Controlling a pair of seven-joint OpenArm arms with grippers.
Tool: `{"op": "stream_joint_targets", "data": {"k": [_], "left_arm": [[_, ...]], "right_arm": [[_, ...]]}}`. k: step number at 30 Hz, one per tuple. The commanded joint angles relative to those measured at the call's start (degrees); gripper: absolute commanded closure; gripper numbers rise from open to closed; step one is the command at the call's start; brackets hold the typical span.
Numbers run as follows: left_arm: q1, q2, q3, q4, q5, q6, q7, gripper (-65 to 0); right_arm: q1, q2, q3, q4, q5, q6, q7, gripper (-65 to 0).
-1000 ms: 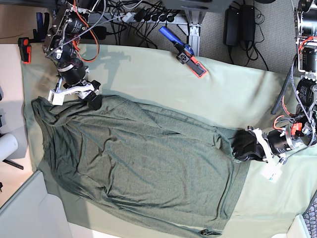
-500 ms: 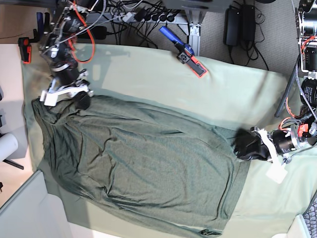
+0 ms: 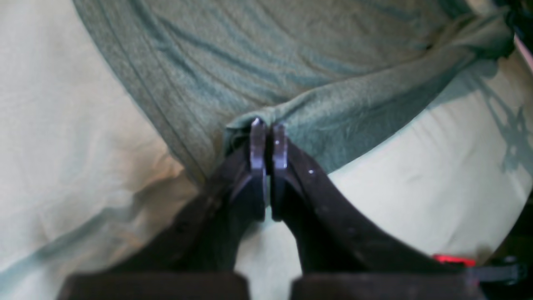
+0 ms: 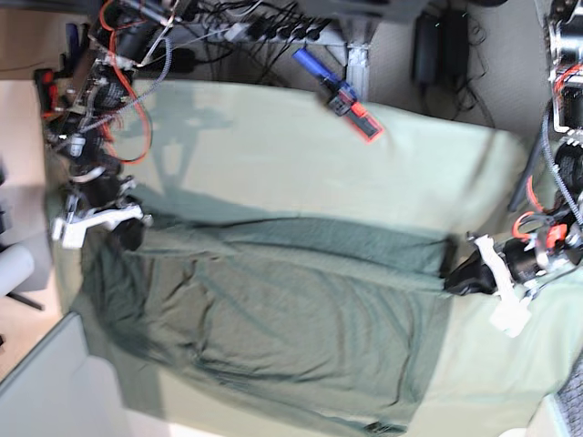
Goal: Fold the T-shirt properly
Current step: 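Lay the folded shoulder edge down across the shirt body, then release and regrasp the shirt edge with both grippers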
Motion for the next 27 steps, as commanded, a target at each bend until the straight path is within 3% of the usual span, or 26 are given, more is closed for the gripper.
{"op": "stream_joint_targets", "data": {"k": [1, 8, 9, 12, 14, 16, 19, 23, 27], "left_arm": [[-1.4, -0.7, -0.3, 0.9, -1.0, -0.5, -1.5, 0.0], [-1.4, -0.5, -0.3, 0.8, 3.2, -0.5, -4.5, 0.0], [-1.4, -0.5, -0.3, 0.6, 3.2, -0.5, -4.5, -0.1], [-1.4, -0.5, -0.3, -0.6, 3.1, -0.5, -4.5, -15.0], [-1.4, -0.5, -0.3, -1.6, 3.1, -0.5, -4.5, -23.8], [-1.4, -0.5, -0.3, -2.3, 3.1, -0.5, -4.5, -30.1], [-1.4, -0.6, -0.4, -2.3, 2.3, 0.3, -4.4, -31.2], [-0.7, -0.5, -4.0, -0.2, -6.9, -0.5, -2.3, -31.2], [4.2, -0.6, -9.3, 5.9, -13.6, -0.5, 2.4, -31.2]], "right_arm": [[1.8, 0.9, -0.6, -0.1, 0.1, 1.5, 1.8, 0.0], [5.0, 0.8, -3.8, -4.7, -0.5, 1.5, 2.4, 0.0], [5.0, 0.8, -3.8, -4.7, -0.5, 1.5, 2.9, -4.6], [5.0, 0.8, -3.8, -4.7, -0.9, 1.5, 3.3, -27.8], [4.9, 0.8, -3.8, -4.7, -1.4, 1.5, 4.0, -34.5], [4.9, 0.8, -3.8, -4.7, -1.4, 1.5, 4.2, -34.7], [4.9, 0.8, -3.6, -4.7, -1.1, 1.5, 4.0, -34.7], [4.5, 0.8, 0.0, -2.4, 2.8, 1.5, 0.0, -34.7], [1.7, 1.3, 8.7, 1.7, 5.4, 1.5, -3.0, -34.7]]}}
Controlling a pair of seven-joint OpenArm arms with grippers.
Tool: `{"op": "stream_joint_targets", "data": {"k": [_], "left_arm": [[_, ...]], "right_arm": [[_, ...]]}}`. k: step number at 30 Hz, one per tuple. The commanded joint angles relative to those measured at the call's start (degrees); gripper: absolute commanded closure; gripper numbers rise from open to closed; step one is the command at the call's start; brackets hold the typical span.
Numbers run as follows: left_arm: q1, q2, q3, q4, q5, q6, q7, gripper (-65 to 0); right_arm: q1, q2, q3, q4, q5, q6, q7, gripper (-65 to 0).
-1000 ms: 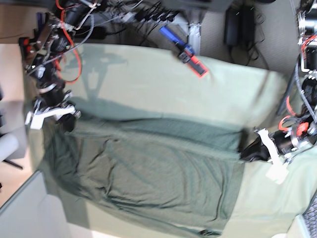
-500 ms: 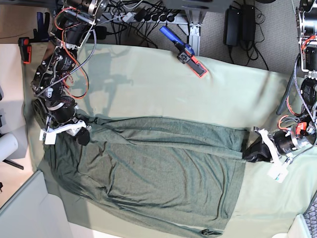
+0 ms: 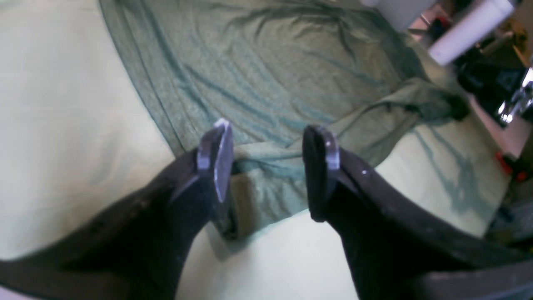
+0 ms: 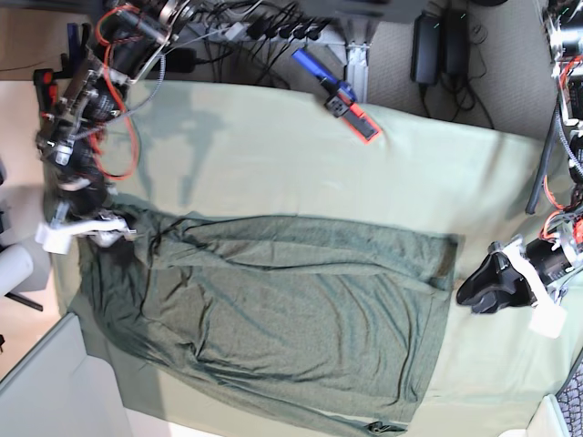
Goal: Fold the T-shirt properly
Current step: 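Release and regrasp the shirt edge with both grippers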
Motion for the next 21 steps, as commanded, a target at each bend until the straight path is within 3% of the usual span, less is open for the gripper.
{"op": "stream_joint_targets", "data": {"k": [1, 6, 11, 16, 21], "left_arm": [[0.8, -0.6, -0.7, 1.8, -1.4, -0.6, -0.4, -31.1], [5.9, -0.5, -1.9, 2.9, -2.8, -0.6, -0.5, -31.2], [9.4, -0.4, -1.9, 2.9, -3.2, -0.6, -0.5, -31.1], [9.6, -0.4, -1.9, 2.9, -3.9, -0.6, -0.5, -31.1], [9.6, -0.4, -1.9, 2.9, -4.2, -0.6, -0.5, -31.2]], "right_arm": [[-0.6, 1.7, 2.1, 1.0, 1.3, 1.4, 0.7, -34.7], [-6.3, 4.2, 8.8, 0.9, 1.5, 1.2, 1.3, -34.7], [-11.1, 5.6, 11.5, 0.2, 1.2, 1.2, 4.7, -34.7], [-9.5, 5.7, 11.4, -6.2, -0.2, 1.2, 7.7, -34.7], [-5.1, 8.0, 11.4, -14.8, -0.2, 1.1, 8.5, -34.7]]}}
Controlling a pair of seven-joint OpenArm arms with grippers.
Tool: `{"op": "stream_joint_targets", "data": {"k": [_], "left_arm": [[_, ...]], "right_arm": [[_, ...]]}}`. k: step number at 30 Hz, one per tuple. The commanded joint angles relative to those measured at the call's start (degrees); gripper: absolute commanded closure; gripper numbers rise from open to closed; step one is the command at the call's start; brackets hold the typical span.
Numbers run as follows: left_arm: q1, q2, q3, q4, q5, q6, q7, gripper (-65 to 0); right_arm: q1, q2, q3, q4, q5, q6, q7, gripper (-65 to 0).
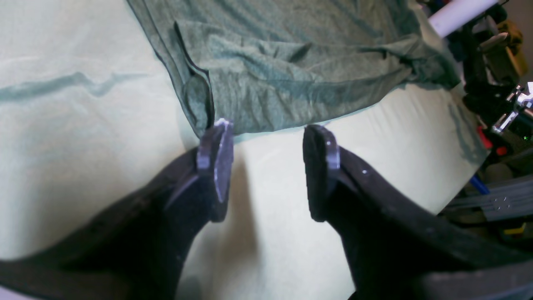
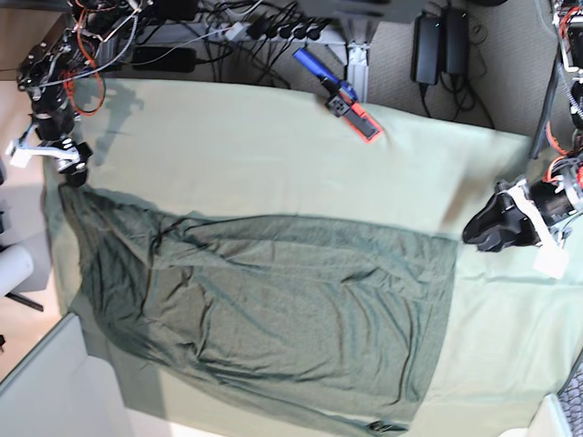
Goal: Fold the T-shirt properly
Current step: 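Release and regrasp the shirt edge with both grippers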
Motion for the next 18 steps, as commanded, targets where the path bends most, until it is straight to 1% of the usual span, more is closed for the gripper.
{"op": "stream_joint_targets", "data": {"k": [1, 5, 12, 17, 18], "left_arm": [[-0.8, -0.8, -0.4, 1.0, -1.4, -0.5, -1.0, -31.2], [-0.8, -0.8, -0.4, 1.0, -1.2, -0.5, -1.0, -31.2], [-0.8, -0.7, -0.4, 1.0, -1.2, -0.5, -1.0, -31.2], [-0.8, -0.7, -0.4, 1.0, -1.2, -0.5, -1.0, -31.2], [-0.8, -0.7, -0.4, 1.0, -1.4, -0.5, -1.0, -32.2]], "right_arm": [[1.8, 2.2, 0.4, 0.0, 1.2, 1.2, 1.6, -34.7], [4.6, 3.1, 0.4, -2.8, 2.0, 1.2, 1.6, -34.7], [8.3, 3.2, 0.4, -8.6, 3.1, 1.3, 1.5, -34.7], [9.2, 3.2, 0.4, -9.0, 3.5, 1.3, 1.6, -34.7], [9.6, 3.2, 0.2, -9.0, 3.6, 1.3, 1.6, -34.7]]}}
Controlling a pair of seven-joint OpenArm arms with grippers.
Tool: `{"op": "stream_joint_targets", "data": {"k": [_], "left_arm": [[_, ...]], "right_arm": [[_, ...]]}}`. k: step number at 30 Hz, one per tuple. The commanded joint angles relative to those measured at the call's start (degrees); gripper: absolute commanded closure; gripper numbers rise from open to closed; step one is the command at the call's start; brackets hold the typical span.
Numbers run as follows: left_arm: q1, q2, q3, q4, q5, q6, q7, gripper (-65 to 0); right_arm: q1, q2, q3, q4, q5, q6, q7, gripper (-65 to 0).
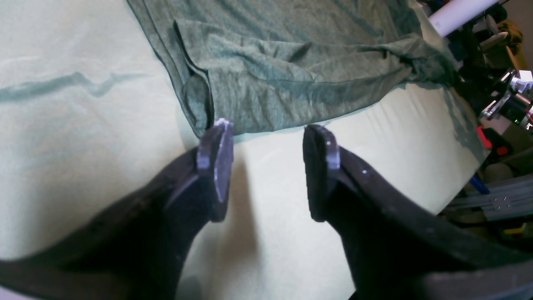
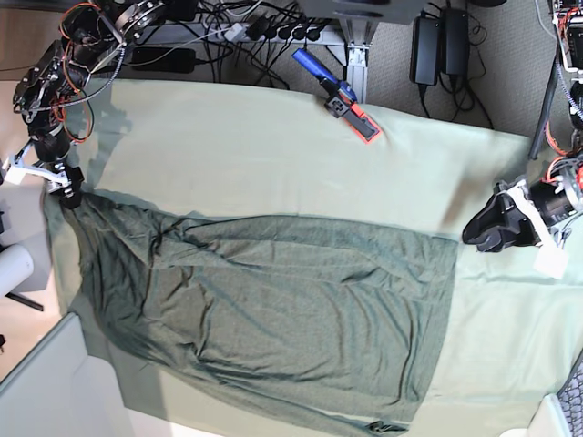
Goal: Fold the T-shirt properly
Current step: 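Release and regrasp the shirt edge with both grippers, then hold the shirt edge with both grippers and lift it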
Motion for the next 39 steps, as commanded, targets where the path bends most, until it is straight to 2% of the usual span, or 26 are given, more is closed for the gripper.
{"op": "stream_joint_targets", "data": {"k": [1, 4, 11, 15, 18, 22, 24, 28, 39], "left_arm": [[-0.8, -0.7, -0.4, 1.0, -1.6, -0.6, -1.0, -33.9], [-0.7, 0.5, -0.4, 1.0, -1.6, -0.6, -0.9, -35.9], [-0.8, 6.8, -0.4, 0.6, 1.4, -0.6, -1.2, -35.9], [-0.8, 9.9, -0.4, -0.5, 5.8, -0.2, -4.2, -35.9], [-1.1, 11.9, -0.5, -3.3, 10.3, 1.6, -7.8, -35.9], [-2.0, 14.1, -2.7, -6.9, 11.7, 1.6, -9.3, -35.9], [-2.5, 14.8, -4.0, -7.6, 12.0, 1.6, -9.3, -35.9], [-4.0, 15.3, -4.7, -7.9, 14.4, 4.5, -10.2, -35.9], [-9.7, 16.4, -4.7, -18.4, 16.0, 4.7, -12.1, -35.9]], "right_arm": [[1.6, 1.5, -0.3, 0.8, 1.1, 1.3, 1.0, -34.7], [2.8, 1.3, -1.6, 0.7, 0.7, 1.3, 1.1, -34.7], [4.1, 1.2, -3.9, 0.6, -0.8, 1.3, 1.7, -34.7], [4.0, 1.2, -4.4, 0.6, -1.7, 1.3, 1.7, -34.7], [4.1, 1.2, -4.4, 0.6, -1.7, 1.3, 1.3, -34.7], [3.9, 1.2, -4.4, 0.6, -1.6, 1.3, 0.7, -34.7], [3.8, 1.2, -4.4, 0.6, -1.7, 1.3, 0.6, -34.7], [3.8, 1.2, -4.4, 0.6, -1.6, 1.3, 0.4, -34.7], [3.8, 1.2, -4.4, 0.6, -1.5, 1.3, -0.8, -34.7]]}}
